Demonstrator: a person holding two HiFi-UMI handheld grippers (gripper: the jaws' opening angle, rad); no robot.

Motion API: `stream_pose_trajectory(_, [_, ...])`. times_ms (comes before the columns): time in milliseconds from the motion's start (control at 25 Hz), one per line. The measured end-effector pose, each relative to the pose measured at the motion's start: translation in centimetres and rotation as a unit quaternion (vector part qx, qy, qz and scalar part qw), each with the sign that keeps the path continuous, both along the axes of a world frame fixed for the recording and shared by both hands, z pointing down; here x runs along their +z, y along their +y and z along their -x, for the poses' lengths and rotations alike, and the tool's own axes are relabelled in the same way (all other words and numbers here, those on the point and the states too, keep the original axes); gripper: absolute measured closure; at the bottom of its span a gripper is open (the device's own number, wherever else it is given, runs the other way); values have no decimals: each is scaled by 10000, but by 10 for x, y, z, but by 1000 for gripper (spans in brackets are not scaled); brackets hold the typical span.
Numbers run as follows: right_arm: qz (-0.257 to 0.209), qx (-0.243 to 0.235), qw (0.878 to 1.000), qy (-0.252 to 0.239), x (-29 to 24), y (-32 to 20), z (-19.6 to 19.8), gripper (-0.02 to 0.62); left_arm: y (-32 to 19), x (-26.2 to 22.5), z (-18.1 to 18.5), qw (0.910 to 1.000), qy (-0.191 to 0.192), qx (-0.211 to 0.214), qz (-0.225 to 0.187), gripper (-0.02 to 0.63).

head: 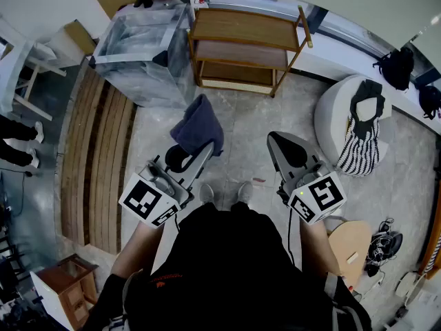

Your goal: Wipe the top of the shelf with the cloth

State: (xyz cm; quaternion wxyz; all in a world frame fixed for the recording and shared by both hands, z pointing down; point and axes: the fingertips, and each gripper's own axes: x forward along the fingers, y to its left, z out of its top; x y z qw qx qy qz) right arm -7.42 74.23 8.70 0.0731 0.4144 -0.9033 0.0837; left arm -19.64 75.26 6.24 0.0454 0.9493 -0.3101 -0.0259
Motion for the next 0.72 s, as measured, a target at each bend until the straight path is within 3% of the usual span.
stream_pose_trajectory(720, [220,-100,9990,-384,6,-12,-30,589,-11,7,-22,9998,-62,-181,53,552])
